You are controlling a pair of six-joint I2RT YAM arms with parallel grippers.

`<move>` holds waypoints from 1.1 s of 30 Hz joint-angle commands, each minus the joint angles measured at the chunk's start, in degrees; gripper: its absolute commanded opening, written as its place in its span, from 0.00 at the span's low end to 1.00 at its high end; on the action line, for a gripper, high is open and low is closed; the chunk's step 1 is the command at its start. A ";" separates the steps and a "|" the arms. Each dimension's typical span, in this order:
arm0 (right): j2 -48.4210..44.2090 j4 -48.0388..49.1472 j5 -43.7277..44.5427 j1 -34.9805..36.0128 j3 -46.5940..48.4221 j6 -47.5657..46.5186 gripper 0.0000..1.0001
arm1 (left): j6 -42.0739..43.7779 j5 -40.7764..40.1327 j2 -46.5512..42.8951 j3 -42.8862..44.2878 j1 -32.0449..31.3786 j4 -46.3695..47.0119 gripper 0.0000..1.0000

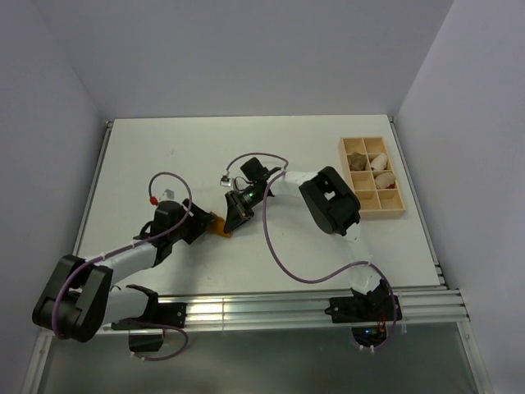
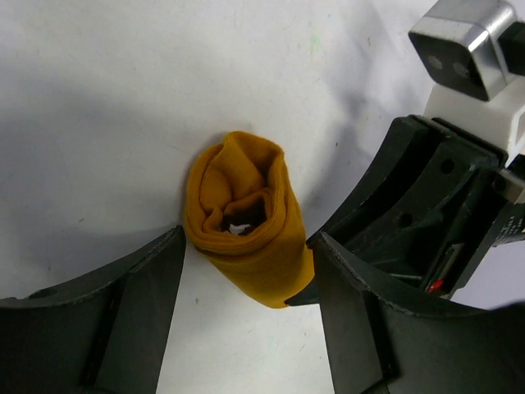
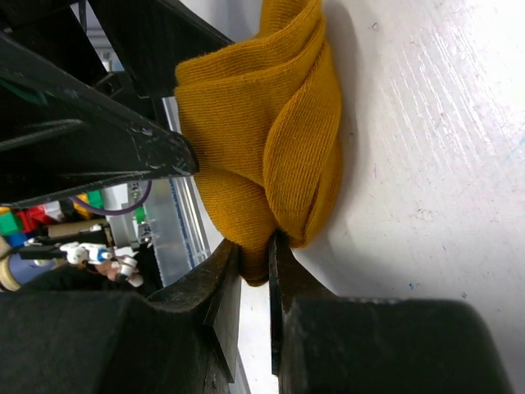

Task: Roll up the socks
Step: Roll the sock at the center of the board.

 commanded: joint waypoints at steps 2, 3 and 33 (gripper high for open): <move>3.63 -3.88 4.28 0.02 0.15 2.07 0.00 | 1.39 -2.18 -0.04 -0.79 -1.06 1.67 0.68; 3.54 -3.70 4.02 -0.07 0.32 2.50 0.00 | 1.40 -2.53 0.31 -0.79 -1.24 1.85 0.69; -12.68 5.77 23.41 -0.16 -9.94 1.55 0.37 | 5.17 -4.73 12.88 9.66 -4.58 -9.38 0.18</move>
